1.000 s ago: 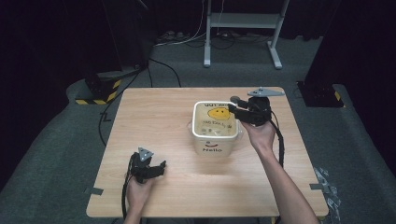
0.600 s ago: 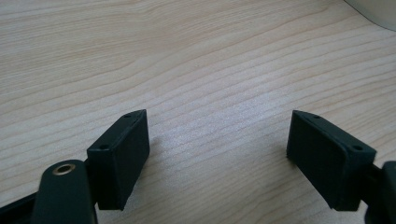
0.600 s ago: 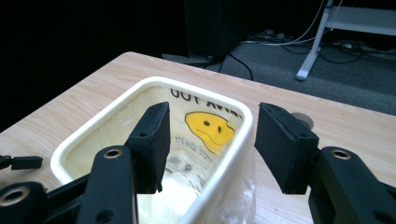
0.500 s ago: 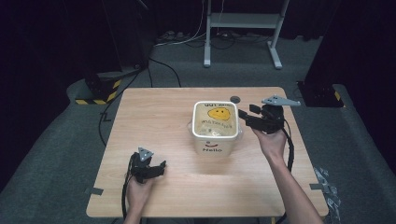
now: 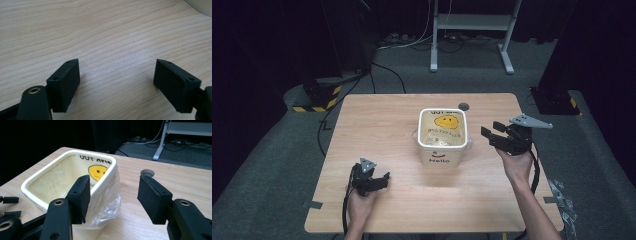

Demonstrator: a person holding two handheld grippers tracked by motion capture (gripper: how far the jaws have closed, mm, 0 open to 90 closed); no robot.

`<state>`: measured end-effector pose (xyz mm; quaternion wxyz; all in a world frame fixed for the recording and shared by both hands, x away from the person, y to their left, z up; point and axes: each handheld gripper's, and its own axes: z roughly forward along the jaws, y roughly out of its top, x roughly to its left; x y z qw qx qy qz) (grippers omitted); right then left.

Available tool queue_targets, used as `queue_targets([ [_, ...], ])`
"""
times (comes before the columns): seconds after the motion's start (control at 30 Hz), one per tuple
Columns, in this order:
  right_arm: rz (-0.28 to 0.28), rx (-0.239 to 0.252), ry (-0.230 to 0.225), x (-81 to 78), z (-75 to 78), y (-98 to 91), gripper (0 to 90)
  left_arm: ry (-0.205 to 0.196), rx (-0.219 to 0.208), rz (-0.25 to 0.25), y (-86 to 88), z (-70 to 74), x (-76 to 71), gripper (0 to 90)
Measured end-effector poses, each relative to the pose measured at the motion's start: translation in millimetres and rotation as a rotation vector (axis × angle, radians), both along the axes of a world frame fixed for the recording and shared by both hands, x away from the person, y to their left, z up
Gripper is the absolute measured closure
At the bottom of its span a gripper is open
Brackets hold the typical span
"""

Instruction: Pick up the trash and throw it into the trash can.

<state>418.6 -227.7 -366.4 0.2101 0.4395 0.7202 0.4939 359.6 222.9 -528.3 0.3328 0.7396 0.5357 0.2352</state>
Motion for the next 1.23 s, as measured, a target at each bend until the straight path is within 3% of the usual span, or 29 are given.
queue_targets([
  [0.2,-0.018,0.001,0.003,-9.4,-10.6,-10.9,43.7,0.0,0.0,0.0,0.0,0.0,0.0,21.2],
  [0.4,-0.047,-0.006,0.039,-19.4,-37.3,-22.8,42.9,0.0,0.0,0.0,0.0,0.0,0.0,21.2],
  [0.6,-0.069,-0.084,0.086,-25.6,-74.1,-27.5,42.6,0.0,0.0,0.0,0.0,0.0,0.0,21.2],
  [0.8,-0.1,-0.152,0.165,-23.1,-116.3,-29.8,41.9,0.0,0.001,0.0,0.0,0.0,0.0,21.2],
  [1.07,-0.13,-0.229,0.266,-17.0,-147.5,-33.4,38.9,0.0,0.0,0.0,0.0,0.0,0.0,21.2],
  [1.1,-0.137,-0.246,0.256,-18.0,-152.0,-33.4,38.8,0.0,0.001,0.0,0.0,0.0,0.0,21.2],
  [1.13,-0.151,-0.271,0.211,-20.0,-155.3,-33.6,38.3,0.0,0.001,0.0,-0.1,-0.1,-0.1,21.2],
  [1.23,-0.169,-0.266,0.21,-20.3,-155.6,-33.2,37.8,0.0,0.001,0.0,-0.1,0.0,0.0,21.2],
])
